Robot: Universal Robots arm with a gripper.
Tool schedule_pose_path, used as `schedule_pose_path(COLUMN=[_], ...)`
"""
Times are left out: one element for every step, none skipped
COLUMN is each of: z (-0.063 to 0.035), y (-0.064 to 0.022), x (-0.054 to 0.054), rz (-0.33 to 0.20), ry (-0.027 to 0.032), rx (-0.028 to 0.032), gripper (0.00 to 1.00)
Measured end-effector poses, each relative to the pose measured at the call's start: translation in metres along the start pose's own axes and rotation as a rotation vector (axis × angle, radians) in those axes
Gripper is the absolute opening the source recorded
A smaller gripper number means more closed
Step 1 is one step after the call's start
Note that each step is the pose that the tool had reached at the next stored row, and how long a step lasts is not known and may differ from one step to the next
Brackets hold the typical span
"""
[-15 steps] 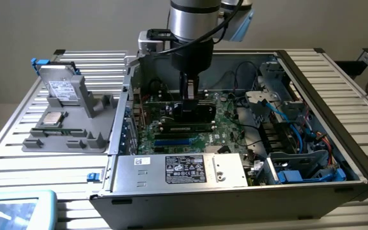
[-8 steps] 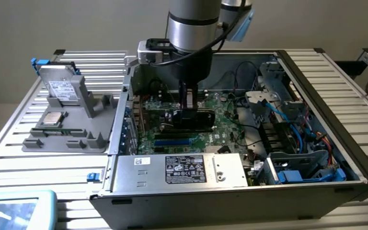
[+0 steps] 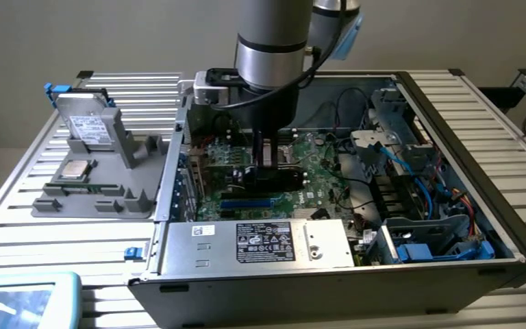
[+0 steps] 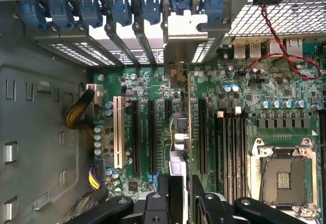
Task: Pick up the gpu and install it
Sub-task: 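Insert the gpu into the slot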
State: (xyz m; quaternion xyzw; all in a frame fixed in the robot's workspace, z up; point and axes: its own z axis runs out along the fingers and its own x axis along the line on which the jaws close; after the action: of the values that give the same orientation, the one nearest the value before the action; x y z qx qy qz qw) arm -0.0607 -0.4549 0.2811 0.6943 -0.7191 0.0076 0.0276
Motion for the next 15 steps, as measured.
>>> schedule_pose_path(z=[0.0016, 0.0030, 0.0039, 0.0045, 0.0051, 0.0057, 0.0064, 0.0073, 0.0081, 0.0093, 0.0107, 0.0121, 0.0135, 0.0145, 0.0150], y=[0.0017, 0.0027, 0.0037, 0.0045, 0.0050, 0.0053, 0.0056, 0.0059, 0.0059, 0.0058, 0.0058, 0.0058, 0.0057, 0.0058, 0.0060], x=[0.000, 0.000, 0.000, -0.001, -0.001, -0.002, -0.003, -0.004, -0.004, -0.004, -0.004, -0.004, -0.004, -0.004, -0.004], rz=[0.000, 0.000, 0.000, 0.000, 0.000, 0.000, -0.001, -0.001, -0.002, -0.003, -0.003, -0.003, -0.004, -0.004, -0.004], ry=[-0.0001, -0.0001, -0.0001, 0.0001, 0.0007, 0.0013, 0.0021, 0.0023, 0.0024, 0.0027, 0.0026, 0.0027, 0.0026, 0.0026, 0.0027], rx=[0.0000, 0.0001, 0.0001, 0.0001, 0.0001, 0.0001, 0.0002, 0.0003, 0.0003, 0.0003, 0.0003, 0.0003, 0.0002, 0.0001, 0.0001], gripper=[0.27, 0.27, 0.27, 0.27, 0.27, 0.27, 0.27, 0.27, 0.27, 0.27, 0.27, 0.27, 0.27, 0.27, 0.27])
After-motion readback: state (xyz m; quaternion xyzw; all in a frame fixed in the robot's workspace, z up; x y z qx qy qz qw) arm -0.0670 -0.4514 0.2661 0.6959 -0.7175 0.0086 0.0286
